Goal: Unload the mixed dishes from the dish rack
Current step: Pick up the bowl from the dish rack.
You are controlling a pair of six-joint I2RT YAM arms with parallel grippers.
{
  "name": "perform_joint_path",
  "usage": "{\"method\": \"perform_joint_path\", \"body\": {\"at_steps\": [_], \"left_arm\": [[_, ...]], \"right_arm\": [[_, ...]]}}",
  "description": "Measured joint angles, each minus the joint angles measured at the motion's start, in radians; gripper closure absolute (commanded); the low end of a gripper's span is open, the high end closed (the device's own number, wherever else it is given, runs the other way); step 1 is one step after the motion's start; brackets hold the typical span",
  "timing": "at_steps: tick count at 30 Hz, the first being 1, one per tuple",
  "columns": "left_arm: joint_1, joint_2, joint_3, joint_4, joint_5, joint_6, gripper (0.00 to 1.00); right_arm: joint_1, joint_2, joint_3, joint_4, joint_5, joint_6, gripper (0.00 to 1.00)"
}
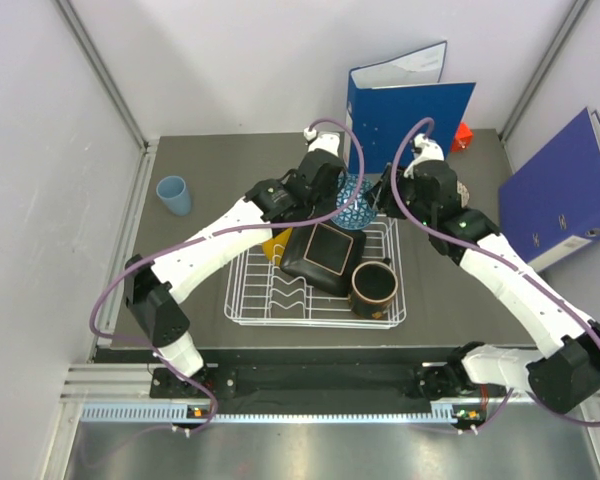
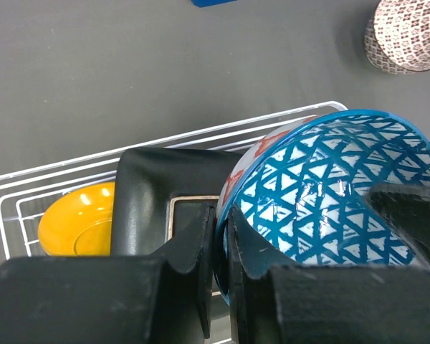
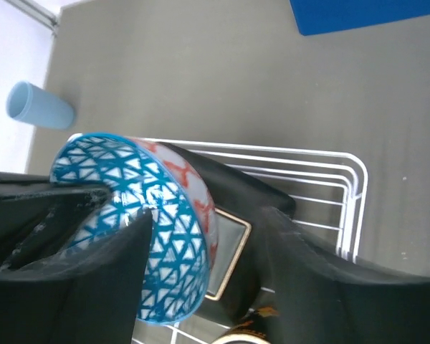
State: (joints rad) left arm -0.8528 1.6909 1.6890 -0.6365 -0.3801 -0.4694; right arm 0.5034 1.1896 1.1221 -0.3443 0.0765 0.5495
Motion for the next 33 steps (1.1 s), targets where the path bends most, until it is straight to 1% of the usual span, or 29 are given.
{"method": "perform_joint_path", "body": {"at_steps": [2,4,7,10,11,12,13,15,18,19,20,21,22,23,24,25,29,33], "left_arm": [[-0.001,-0.003,0.000,0.000,0.006,0.000,1.00],[-0.002,-0.010,0.000,0.001,0.014,-0.002,1.00],[-0.003,-0.019,0.000,0.001,0.021,-0.004,1.00],[-0.003,-0.022,0.000,0.002,0.024,-0.005,1.00],[-0.003,-0.022,0.000,0.002,0.025,-0.006,1.00],[-0.003,-0.022,0.000,0.001,0.025,-0.007,1.00],[-0.003,-0.022,0.000,0.002,0.028,-0.007,1.00],[-0.002,-0.024,0.000,0.010,0.025,-0.003,1.00],[0.000,-0.026,-0.004,-0.007,0.021,0.002,1.00],[0.000,-0.026,-0.006,-0.006,0.022,0.003,0.99],[0.000,-0.026,-0.007,-0.005,0.022,0.003,0.91],[0.000,-0.026,-0.008,-0.005,0.022,0.005,0.67],[0.000,-0.026,-0.008,-0.002,0.023,0.008,0.49],[0.000,-0.026,-0.008,0.003,0.023,0.009,0.34],[0.000,-0.030,-0.008,0.011,0.026,0.014,0.03],[-0.001,-0.037,-0.008,0.018,0.026,0.018,0.01],[-0.005,-0.084,-0.008,0.045,0.014,0.011,0.01],[-0.005,-0.138,-0.008,0.059,-0.034,0.006,0.01]], "right_arm": [[0.000,0.011,0.000,0.000,0.000,-0.005,0.78],[0.001,0.013,0.000,0.000,-0.002,-0.004,0.78],[0.005,0.013,0.000,0.004,-0.003,-0.008,0.75],[0.005,0.027,0.013,-0.002,-0.005,-0.010,0.76],[0.005,0.034,0.018,-0.002,-0.007,-0.012,0.90],[0.005,0.044,0.019,-0.001,-0.010,-0.015,0.99],[0.005,0.050,0.019,-0.001,-0.015,-0.021,1.00],[0.006,0.065,0.019,-0.031,-0.022,-0.048,1.00],[0.013,0.081,0.019,-0.033,-0.026,-0.057,1.00],[0.014,0.081,0.019,-0.035,-0.025,-0.057,1.00],[0.014,0.081,0.019,-0.037,-0.023,-0.057,1.00],[0.014,0.080,0.019,-0.038,-0.021,-0.057,1.00],[0.014,0.080,0.019,-0.038,-0.016,-0.056,1.00],[0.015,0.079,0.021,-0.042,-0.006,-0.055,1.00],[0.015,0.079,0.024,-0.053,0.011,-0.052,1.00],[0.012,0.079,0.026,-0.063,0.030,-0.050,1.00],[-0.027,0.079,0.052,-0.135,0.088,-0.048,1.00],[-0.126,0.079,0.123,-0.182,0.104,-0.039,1.00]]}}
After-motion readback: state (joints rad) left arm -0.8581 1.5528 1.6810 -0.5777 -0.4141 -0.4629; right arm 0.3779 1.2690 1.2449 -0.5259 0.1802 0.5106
